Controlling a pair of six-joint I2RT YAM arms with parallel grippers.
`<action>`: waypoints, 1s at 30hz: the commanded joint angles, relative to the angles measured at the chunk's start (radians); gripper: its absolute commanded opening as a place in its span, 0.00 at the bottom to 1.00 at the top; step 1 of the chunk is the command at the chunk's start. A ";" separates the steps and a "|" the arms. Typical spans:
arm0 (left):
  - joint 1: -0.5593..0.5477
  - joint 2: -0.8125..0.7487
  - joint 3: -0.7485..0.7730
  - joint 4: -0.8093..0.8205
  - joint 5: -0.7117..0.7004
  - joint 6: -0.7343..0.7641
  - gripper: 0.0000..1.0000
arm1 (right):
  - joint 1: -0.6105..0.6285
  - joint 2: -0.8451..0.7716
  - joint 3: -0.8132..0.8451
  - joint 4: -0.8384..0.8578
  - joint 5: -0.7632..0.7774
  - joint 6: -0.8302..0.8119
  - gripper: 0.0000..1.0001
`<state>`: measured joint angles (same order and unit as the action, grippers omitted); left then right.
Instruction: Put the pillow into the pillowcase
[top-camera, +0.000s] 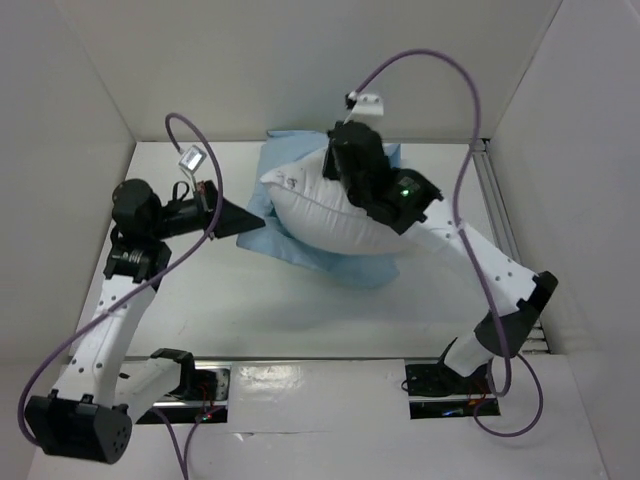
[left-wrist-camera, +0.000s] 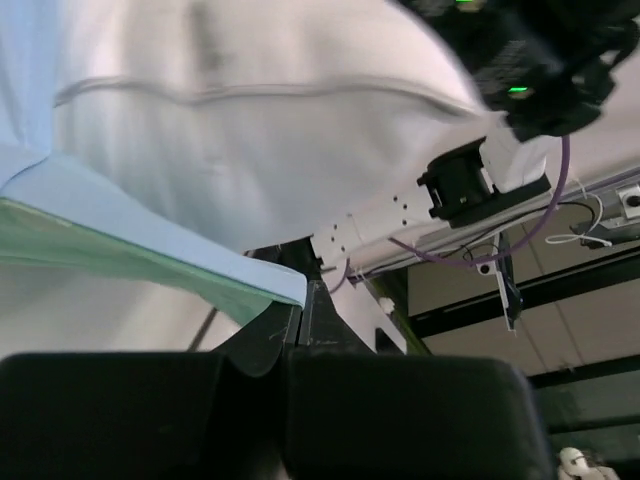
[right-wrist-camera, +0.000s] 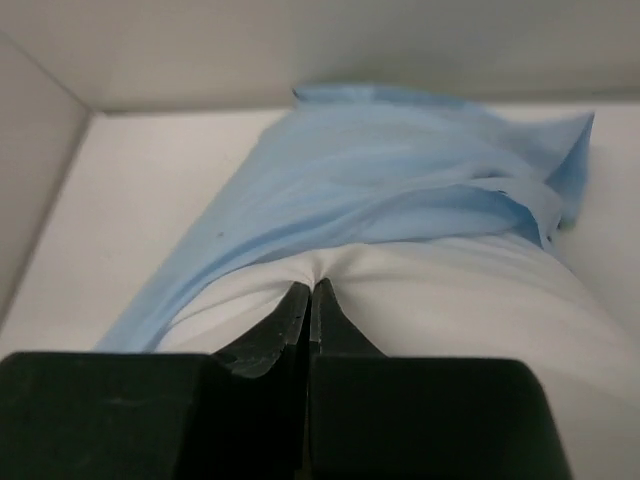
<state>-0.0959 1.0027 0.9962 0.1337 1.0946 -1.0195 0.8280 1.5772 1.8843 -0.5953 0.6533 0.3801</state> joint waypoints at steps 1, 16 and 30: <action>0.001 -0.085 -0.111 0.049 0.088 -0.152 0.00 | -0.033 0.101 -0.244 0.092 0.017 0.116 0.00; -0.085 -0.136 0.274 -0.768 -0.347 0.427 1.00 | 0.062 0.043 -0.433 0.204 -0.277 0.121 0.00; -0.195 0.106 0.398 -0.827 -0.528 0.542 0.62 | 0.015 -0.305 -0.534 0.144 -0.242 0.154 0.71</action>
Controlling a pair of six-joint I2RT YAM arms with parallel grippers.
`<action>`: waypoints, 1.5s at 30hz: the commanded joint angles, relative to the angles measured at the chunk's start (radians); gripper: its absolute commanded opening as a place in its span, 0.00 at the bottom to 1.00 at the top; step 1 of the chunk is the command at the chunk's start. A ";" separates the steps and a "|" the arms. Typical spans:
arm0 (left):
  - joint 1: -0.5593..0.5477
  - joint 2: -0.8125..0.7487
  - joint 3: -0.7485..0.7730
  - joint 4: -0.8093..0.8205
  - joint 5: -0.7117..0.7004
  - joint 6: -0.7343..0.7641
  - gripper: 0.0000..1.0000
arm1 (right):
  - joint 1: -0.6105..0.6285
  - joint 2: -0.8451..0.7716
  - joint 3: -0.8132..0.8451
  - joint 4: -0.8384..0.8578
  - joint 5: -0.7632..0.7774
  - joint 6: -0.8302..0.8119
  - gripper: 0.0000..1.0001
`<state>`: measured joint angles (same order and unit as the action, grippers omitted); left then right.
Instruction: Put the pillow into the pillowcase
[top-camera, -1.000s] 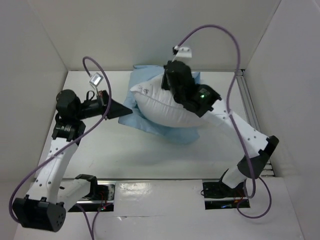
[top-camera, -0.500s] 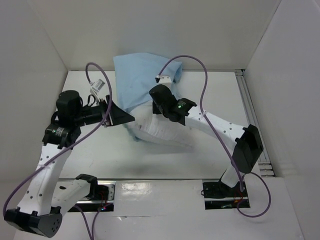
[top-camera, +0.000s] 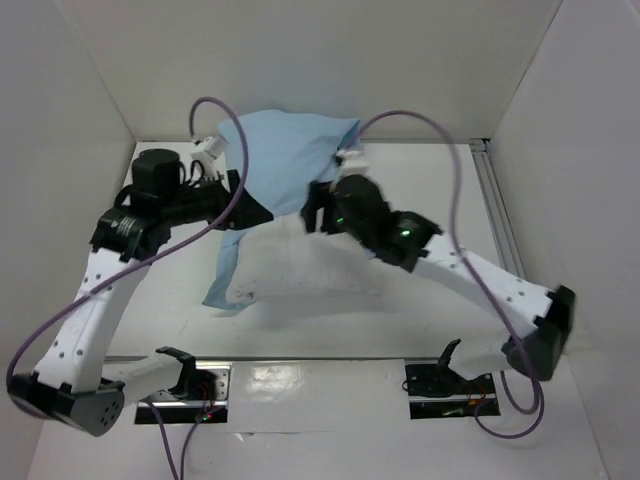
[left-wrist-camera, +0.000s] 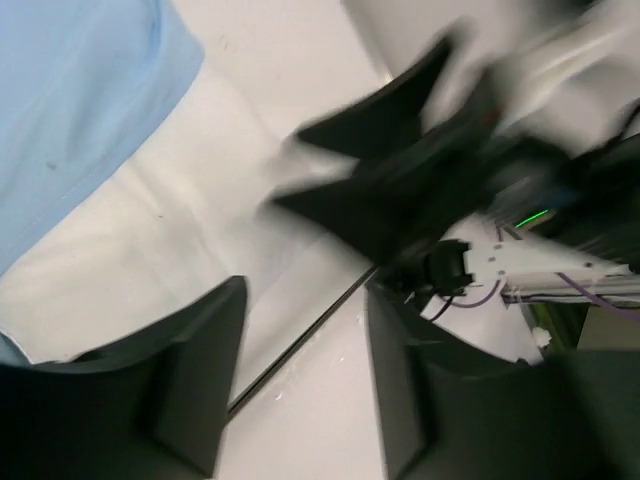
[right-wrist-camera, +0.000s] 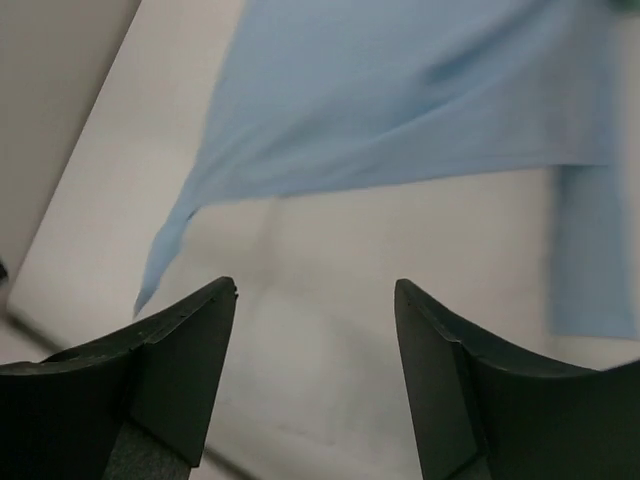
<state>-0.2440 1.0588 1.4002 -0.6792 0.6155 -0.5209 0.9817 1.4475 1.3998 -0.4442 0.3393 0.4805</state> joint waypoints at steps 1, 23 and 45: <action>-0.093 0.072 0.005 -0.014 -0.098 0.044 0.67 | -0.255 -0.234 -0.115 -0.017 0.047 0.084 0.71; -0.320 0.391 0.298 -0.319 -0.647 0.076 0.68 | -0.348 0.111 -0.189 0.216 -0.531 0.116 0.06; -0.595 0.716 0.045 -0.361 -1.192 -0.165 0.78 | -0.497 0.207 -0.363 0.229 -0.392 0.075 0.97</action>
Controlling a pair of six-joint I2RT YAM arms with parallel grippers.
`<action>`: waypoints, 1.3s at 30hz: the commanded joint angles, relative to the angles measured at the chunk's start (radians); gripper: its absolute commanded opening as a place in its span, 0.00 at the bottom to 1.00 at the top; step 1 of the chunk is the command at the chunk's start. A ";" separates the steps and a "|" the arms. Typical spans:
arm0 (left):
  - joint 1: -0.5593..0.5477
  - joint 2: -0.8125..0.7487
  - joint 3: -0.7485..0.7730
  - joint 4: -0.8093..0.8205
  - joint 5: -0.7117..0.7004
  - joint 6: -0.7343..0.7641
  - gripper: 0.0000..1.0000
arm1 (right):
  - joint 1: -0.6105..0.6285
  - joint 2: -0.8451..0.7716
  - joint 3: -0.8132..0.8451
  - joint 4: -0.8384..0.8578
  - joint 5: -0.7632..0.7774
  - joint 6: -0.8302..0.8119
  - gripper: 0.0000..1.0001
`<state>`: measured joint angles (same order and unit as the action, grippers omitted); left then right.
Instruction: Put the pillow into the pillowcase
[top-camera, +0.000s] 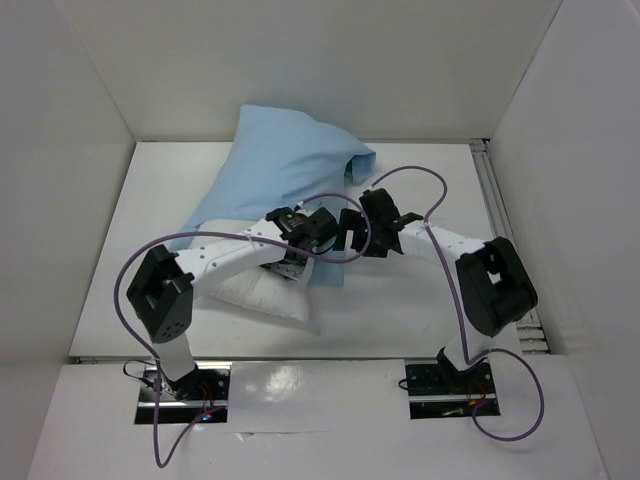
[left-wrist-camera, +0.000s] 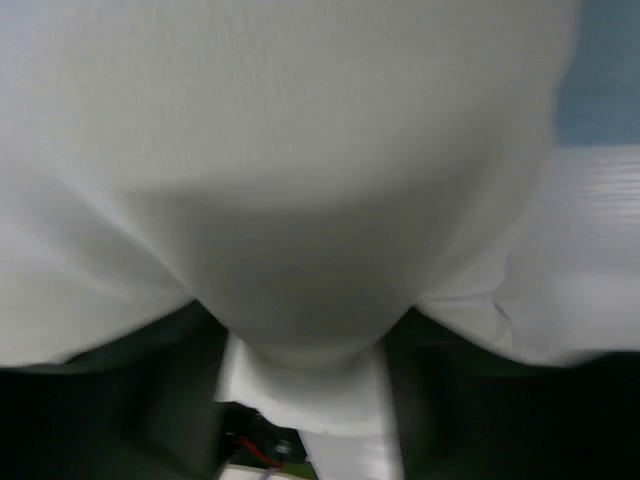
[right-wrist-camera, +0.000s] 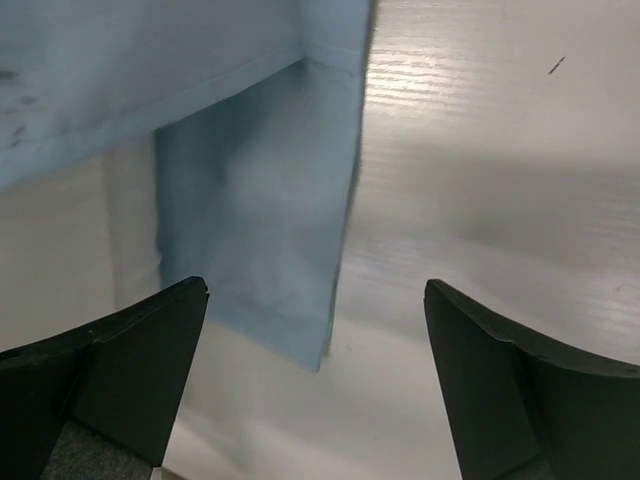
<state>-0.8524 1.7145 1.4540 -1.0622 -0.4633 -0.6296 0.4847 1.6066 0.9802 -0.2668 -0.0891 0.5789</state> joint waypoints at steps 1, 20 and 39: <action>0.022 0.074 0.018 0.005 -0.133 -0.076 0.55 | 0.011 0.067 0.067 0.052 0.052 -0.036 0.97; 0.237 -0.253 0.219 0.087 0.206 0.074 0.00 | 0.032 0.288 0.284 0.256 -0.021 -0.025 0.05; 0.265 -0.035 0.490 0.195 0.124 -0.173 0.00 | 0.396 -0.486 0.269 -0.066 -0.066 -0.005 0.00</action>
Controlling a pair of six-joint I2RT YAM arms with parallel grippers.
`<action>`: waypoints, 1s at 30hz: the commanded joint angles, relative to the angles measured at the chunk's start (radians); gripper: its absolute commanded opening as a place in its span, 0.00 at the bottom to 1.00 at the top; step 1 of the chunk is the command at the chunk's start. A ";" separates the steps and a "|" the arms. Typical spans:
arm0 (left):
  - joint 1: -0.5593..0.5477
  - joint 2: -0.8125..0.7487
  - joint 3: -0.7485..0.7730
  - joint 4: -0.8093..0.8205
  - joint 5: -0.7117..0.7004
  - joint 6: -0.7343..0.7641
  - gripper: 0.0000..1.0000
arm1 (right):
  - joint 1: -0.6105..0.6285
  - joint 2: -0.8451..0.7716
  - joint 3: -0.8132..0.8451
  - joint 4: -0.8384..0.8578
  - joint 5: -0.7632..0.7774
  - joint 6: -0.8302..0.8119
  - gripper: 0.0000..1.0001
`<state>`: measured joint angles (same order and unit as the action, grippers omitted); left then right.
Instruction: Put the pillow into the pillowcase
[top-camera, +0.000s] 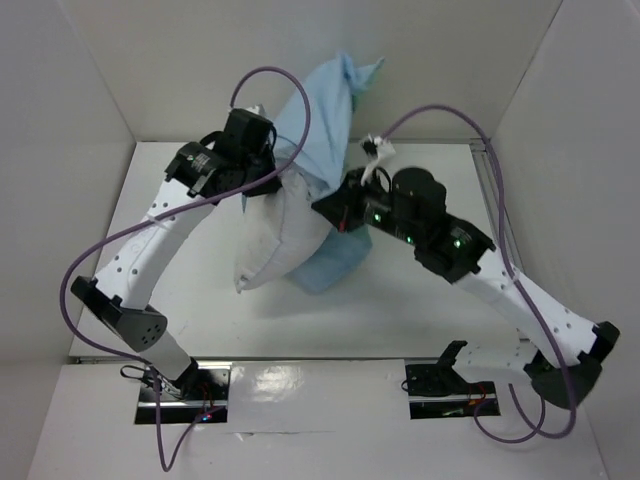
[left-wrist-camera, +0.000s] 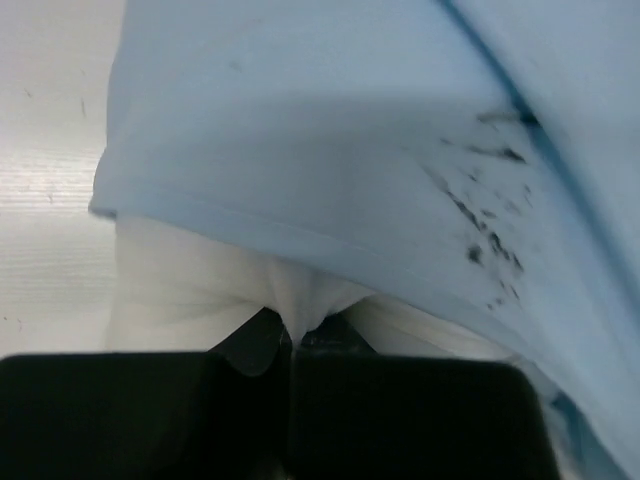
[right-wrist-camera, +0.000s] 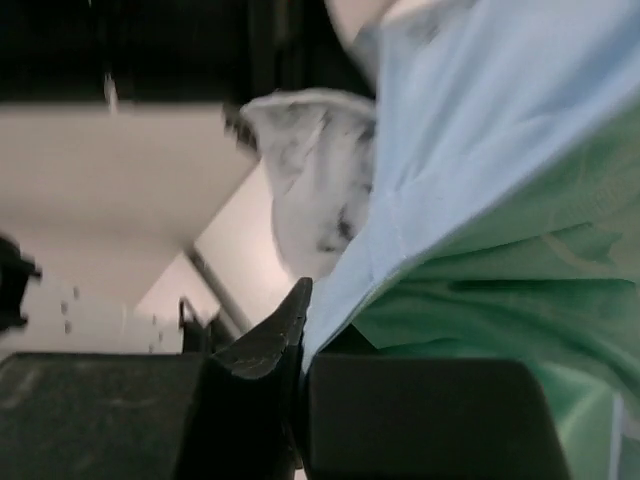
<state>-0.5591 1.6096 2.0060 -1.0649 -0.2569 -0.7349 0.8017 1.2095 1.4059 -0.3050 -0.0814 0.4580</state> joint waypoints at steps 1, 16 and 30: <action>-0.039 0.070 -0.079 0.207 -0.082 -0.067 0.00 | 0.094 -0.128 -0.204 -0.028 -0.073 0.145 0.00; -0.255 0.271 -0.010 0.225 0.140 0.046 0.36 | 0.143 -0.392 -0.133 -0.673 0.499 0.347 0.78; -0.158 -0.118 -0.205 0.117 0.321 0.267 0.00 | 0.134 -0.007 0.163 -0.678 0.615 0.139 0.86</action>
<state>-0.7963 1.6047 1.8694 -0.9661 0.0845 -0.4759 0.9356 1.1049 1.5097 -0.9874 0.5003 0.6910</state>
